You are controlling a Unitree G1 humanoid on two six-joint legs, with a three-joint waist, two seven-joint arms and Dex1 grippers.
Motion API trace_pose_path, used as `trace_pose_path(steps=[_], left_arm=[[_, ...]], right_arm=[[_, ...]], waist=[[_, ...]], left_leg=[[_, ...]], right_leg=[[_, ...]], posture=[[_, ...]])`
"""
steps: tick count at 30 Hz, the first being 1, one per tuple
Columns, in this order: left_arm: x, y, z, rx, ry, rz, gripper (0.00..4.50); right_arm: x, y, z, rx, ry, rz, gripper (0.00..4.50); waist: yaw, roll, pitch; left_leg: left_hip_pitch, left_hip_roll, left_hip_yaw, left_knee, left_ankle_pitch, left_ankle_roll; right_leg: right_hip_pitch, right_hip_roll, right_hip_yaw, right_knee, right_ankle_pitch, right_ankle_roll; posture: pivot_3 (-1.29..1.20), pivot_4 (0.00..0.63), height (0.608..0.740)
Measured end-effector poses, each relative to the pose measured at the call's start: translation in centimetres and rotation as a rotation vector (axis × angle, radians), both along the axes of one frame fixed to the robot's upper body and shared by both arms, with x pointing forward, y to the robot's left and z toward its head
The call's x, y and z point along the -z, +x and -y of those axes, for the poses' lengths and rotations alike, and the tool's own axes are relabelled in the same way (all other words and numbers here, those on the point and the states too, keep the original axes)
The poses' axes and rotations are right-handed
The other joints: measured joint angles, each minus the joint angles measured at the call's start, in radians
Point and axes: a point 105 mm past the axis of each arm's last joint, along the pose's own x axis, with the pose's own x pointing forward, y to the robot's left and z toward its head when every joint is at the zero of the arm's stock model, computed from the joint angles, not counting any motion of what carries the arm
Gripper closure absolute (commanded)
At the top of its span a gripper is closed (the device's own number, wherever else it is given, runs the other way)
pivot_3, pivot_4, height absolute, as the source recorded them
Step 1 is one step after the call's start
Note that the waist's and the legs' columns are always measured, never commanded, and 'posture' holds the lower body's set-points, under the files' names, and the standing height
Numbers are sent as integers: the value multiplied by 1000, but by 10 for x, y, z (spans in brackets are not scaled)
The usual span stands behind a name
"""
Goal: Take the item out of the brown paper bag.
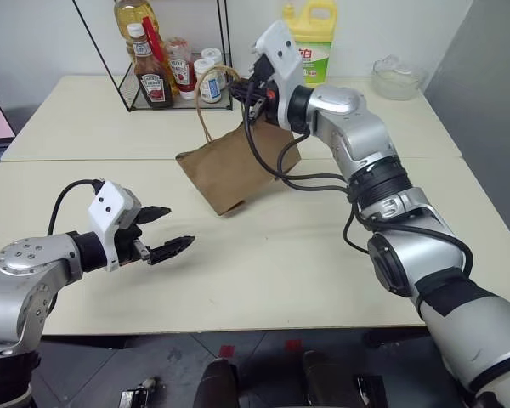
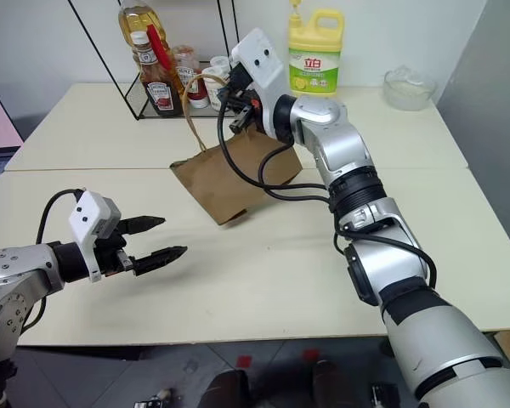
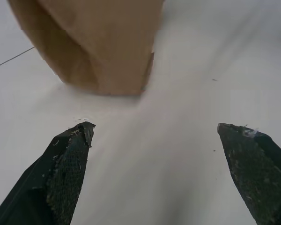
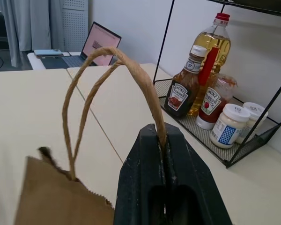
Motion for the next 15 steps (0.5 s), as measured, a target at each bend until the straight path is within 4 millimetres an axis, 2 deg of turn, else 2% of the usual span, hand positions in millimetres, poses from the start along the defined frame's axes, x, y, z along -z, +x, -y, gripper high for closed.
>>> trace_pose_path(steps=[8, 15], left_arm=[[0, 2, -3, -14, 1, 9, 0], [-7, 8, -5, -30, -3, 36, 0]], right_arm=[[2, 1, -10, 10, -1, -12, 4453], [4, 8, -9, 71, 16, -78, 4453]], waist=[[-4, 0, 0], [-4, 0, 0]], left_leg=[[0, 0, -1, 0, 0, -1], [0, 0, -2, 0, 0, -1]], right_leg=[[-1, 0, -1, 4, 0, 0], [-1, 0, -3, 6, 0, -1]], posture=[[0, 150, 740], [0, 150, 740]])
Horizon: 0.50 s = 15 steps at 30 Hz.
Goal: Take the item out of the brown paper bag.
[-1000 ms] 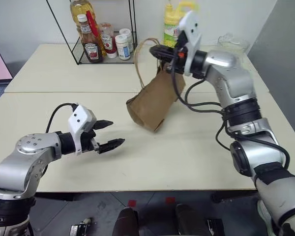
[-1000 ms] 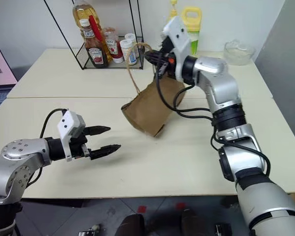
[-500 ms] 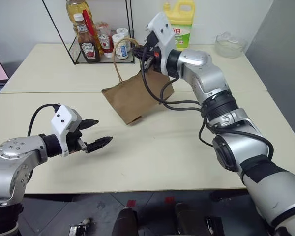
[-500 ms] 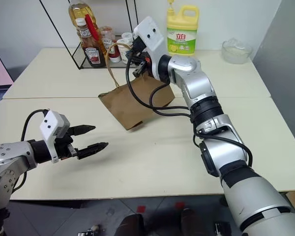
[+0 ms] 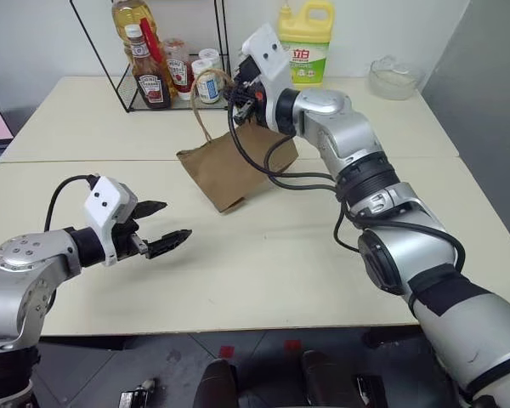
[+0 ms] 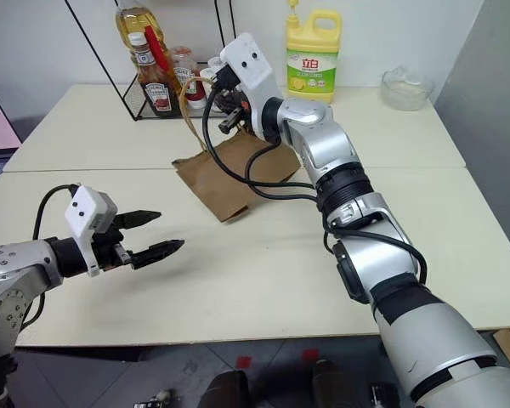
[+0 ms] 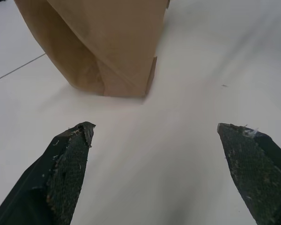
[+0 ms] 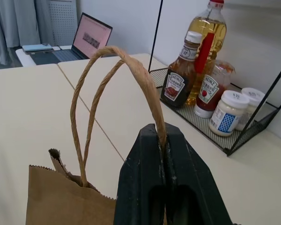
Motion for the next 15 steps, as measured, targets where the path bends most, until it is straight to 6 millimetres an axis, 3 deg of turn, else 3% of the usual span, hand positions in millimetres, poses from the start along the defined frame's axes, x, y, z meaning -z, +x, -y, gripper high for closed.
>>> trace_pose_path(steps=[15], left_arm=[[-4, 4, 4, 2, 3, 17, 0]], right_arm=[[-12, 5, -9, 78, 64, -31, 4453]], waist=[[0, 0, 0]], left_leg=[[0, 0, -5, 0, 0, 0]], right_leg=[[0, -1, -10, 4, -1, -3]], posture=[[0, 150, 740]])
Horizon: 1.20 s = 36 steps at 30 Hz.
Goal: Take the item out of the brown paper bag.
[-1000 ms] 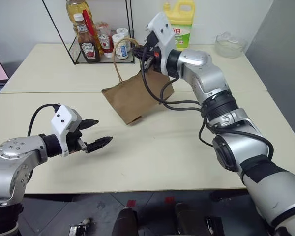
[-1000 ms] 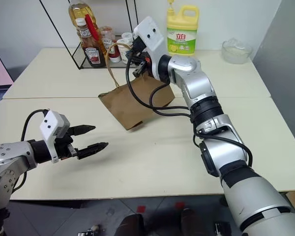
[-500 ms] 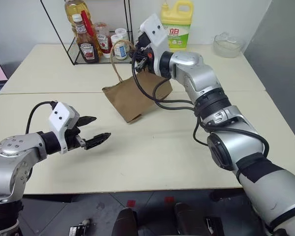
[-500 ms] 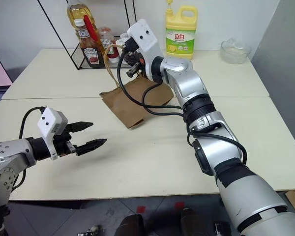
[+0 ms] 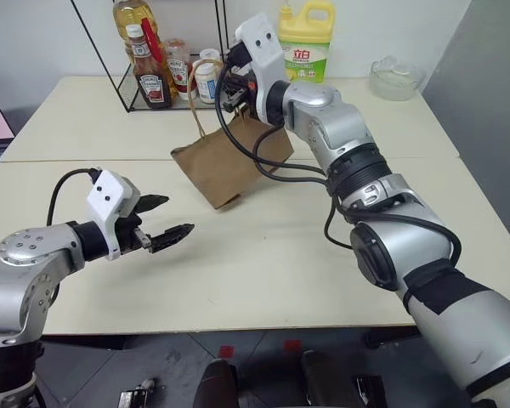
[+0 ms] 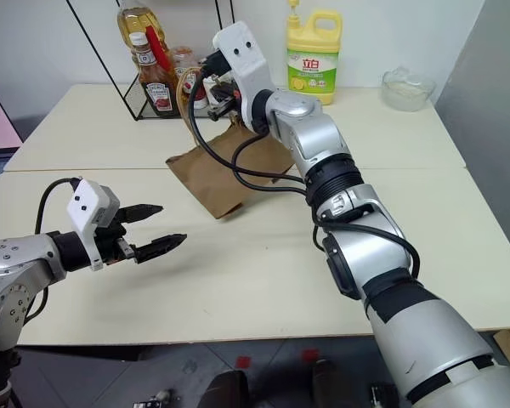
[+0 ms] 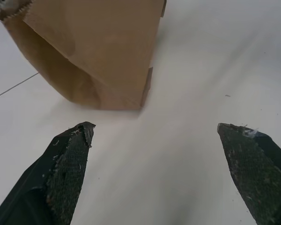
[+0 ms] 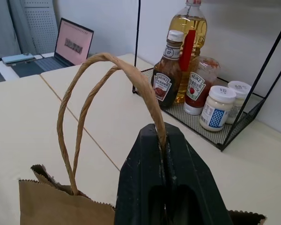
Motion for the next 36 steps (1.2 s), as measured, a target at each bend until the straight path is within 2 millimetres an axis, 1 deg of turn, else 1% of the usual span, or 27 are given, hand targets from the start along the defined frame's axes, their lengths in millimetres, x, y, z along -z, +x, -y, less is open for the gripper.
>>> trace_pose_path(steps=[6, 11, 15, 22, 26, 29, 36], left_arm=[[-2, 1, 1, 1, 0, 7, 0], [-2, 1, 0, 0, 1, 8, 0], [-2, 1, 0, -5, 1, 10, 0], [-7, 2, -15, -78, -21, 24, 0], [-14, -1, -22, -108, -73, 22, 0], [-18, -2, -24, -120, -94, 24, 0], [-17, -2, -23, -120, -109, 12, 0]], right_arm=[[-5, 2, -4, 33, 18, 3, 4453], [1, 6, -2, 54, 18, -5, 4453], [5, 7, -3, 58, -14, 8, 4453], [11, 8, -1, 62, -31, 12, 4453], [12, 8, -1, 60, -38, 18, 4453], [15, 8, -2, 54, -51, 19, 4453], [21, 8, -2, 51, -75, 20, 4453]], waist=[[0, 0, 0], [0, 0, 0], [0, 0, 0], [-1, 0, 0], [-1, 0, 0], [-1, 0, 0], [-1, 0, 0]], left_leg=[[0, 0, -1, 0, 0, 0], [0, 0, -1, 0, 0, 0], [0, 0, -1, 0, 1, -2], [0, 0, -1, 0, 1, -2], [0, 0, -1, 0, 1, -2], [0, 0, -1, 0, 1, -2], [0, 0, -1, 0, 2, -3]], right_leg=[[0, 0, -1, 0, 0, 0], [0, 0, -1, 0, 0, -1], [0, 0, -1, 0, 0, -1], [0, 0, -1, 1, 0, -1], [0, 0, -1, 1, 0, -1], [0, 0, -1, 1, 0, -1], [0, 0, -1, 1, 0, -1]], posture=[[0, 150, 740], [0, 150, 740], [0, 150, 740], [0, 150, 740], [0, 150, 740], [0, 150, 740], [0, 150, 740]])
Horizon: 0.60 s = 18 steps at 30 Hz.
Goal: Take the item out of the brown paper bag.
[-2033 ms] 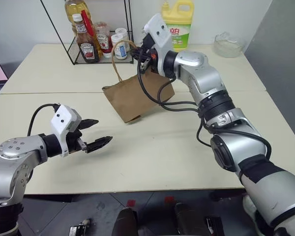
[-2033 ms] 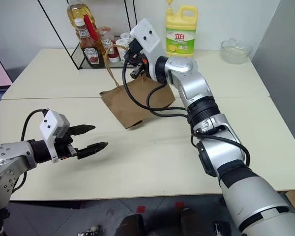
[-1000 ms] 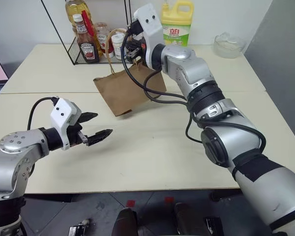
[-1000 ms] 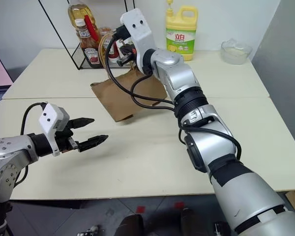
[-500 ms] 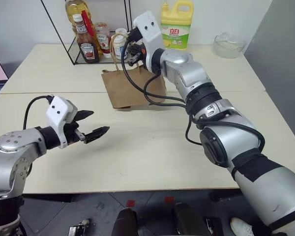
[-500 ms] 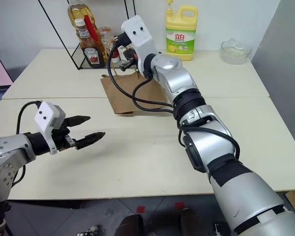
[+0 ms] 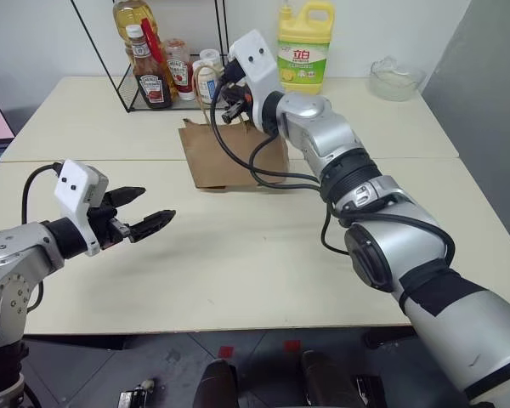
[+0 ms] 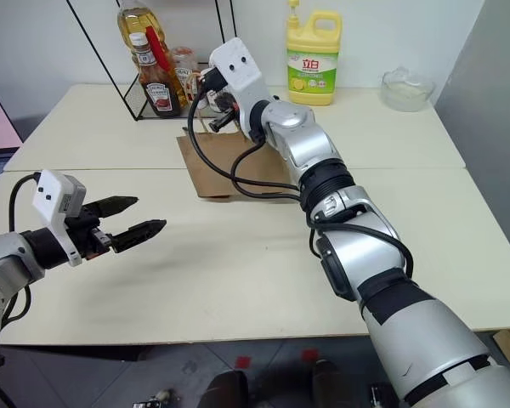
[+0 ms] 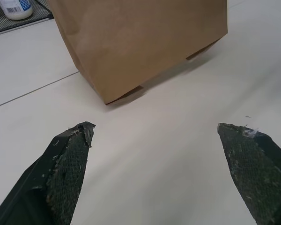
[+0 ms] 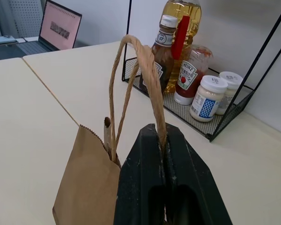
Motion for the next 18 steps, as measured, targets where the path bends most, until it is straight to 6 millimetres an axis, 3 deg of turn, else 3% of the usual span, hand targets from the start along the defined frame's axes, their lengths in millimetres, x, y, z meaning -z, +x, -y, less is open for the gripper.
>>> trace_pose_path(steps=[3, 9, 16, 18], left_arm=[[0, 0, 1, 4, -5, -3, 0], [-4, 0, 4, 8, -10, 10, 0], [-4, 2, 12, 35, -8, 10, 0], [-5, 2, 13, 38, -9, 9, 0]], right_arm=[[9, 3, 7, 6, -14, -12, 4453], [29, 12, 40, 42, -54, -32, 4453], [38, 6, 58, 17, -103, -41, 2979], [39, 0, 64, -8, -121, -41, 2330]], waist=[[0, -1, 0], [1, -1, 0], [1, -1, 0], [2, -1, 0]], left_leg=[[0, 0, 0, 0, 0, 0], [0, 0, 0, 0, 0, -1], [0, 0, -1, 0, 1, -1], [0, 0, -1, 0, 1, -1]], right_leg=[[0, 0, 0, 0, 0, 0], [1, 0, 0, 0, 0, 0], [1, 0, 0, 0, 0, 0], [1, 0, 0, 0, 0, 0]], posture=[[0, 150, 740], [0, 150, 740], [0, 150, 740], [0, 150, 740]])
